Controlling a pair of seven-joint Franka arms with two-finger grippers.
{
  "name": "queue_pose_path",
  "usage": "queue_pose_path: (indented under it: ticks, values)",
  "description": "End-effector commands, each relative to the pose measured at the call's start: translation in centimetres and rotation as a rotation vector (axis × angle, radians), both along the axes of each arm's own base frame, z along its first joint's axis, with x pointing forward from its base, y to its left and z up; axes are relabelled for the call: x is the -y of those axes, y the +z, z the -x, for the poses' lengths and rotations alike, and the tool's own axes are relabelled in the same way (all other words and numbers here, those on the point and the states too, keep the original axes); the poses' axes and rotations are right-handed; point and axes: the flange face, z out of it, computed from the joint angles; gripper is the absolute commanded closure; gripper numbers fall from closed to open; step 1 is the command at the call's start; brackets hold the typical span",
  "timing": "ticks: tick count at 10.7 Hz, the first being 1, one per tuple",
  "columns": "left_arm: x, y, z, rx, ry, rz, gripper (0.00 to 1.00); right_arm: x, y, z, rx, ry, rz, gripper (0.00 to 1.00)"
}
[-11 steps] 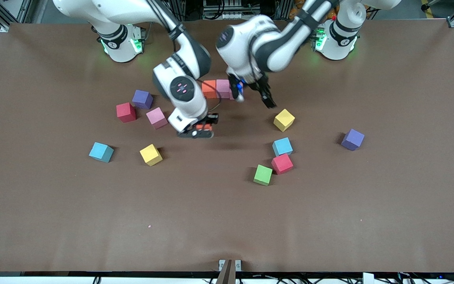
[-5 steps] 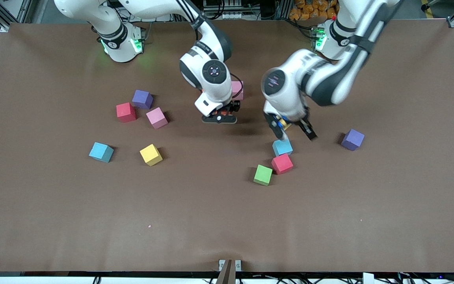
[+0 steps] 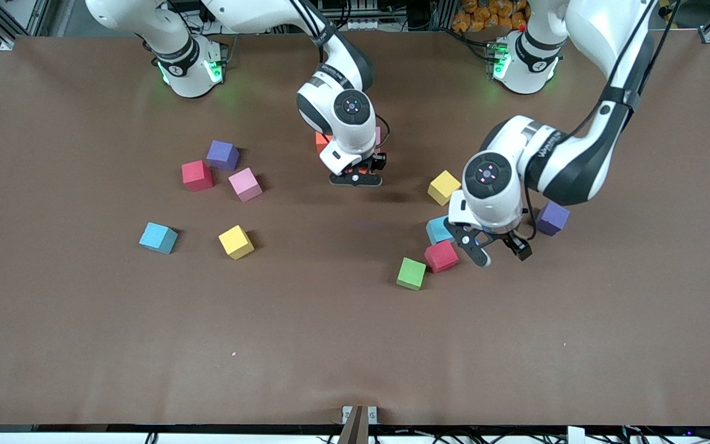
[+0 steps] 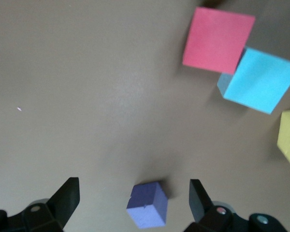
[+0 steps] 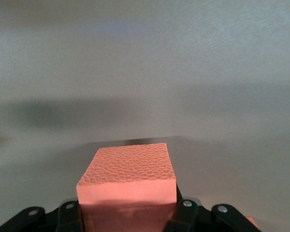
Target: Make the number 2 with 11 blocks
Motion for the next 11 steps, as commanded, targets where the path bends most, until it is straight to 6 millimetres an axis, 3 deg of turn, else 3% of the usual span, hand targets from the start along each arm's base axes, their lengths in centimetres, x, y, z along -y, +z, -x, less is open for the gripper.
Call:
queue_pose_path:
  ticks: [1,4,8,9,11]
  values:
    - [-0.9,0.4,-2.2,-0.061,0.144,0.175,0.0,-1.5,-1.2,1.0,0.007,-0.021,-0.008,0.7]
    - [-4.5,-0.3,-2.6,-0.106,0.263,0.229,0.0,-2.2,-2.6,2.1,0.014,-0.025,-0.009,0.67]
    - [-3.5,-1.0,2.0,-0.149,0.333,0.25,0.0,-2.2,-3.2,2.8,0.006,-0.015,0.006,0.66]
    - [-3.1,-1.0,2.4,-0.142,0.35,0.251,0.0,-2.2,-3.3,3.0,0.004,-0.023,0.012,0.65]
    - [0.8,-0.7,4.1,-0.128,0.397,0.233,0.0,-2.5,-3.2,3.5,0.003,-0.021,0.016,0.64]
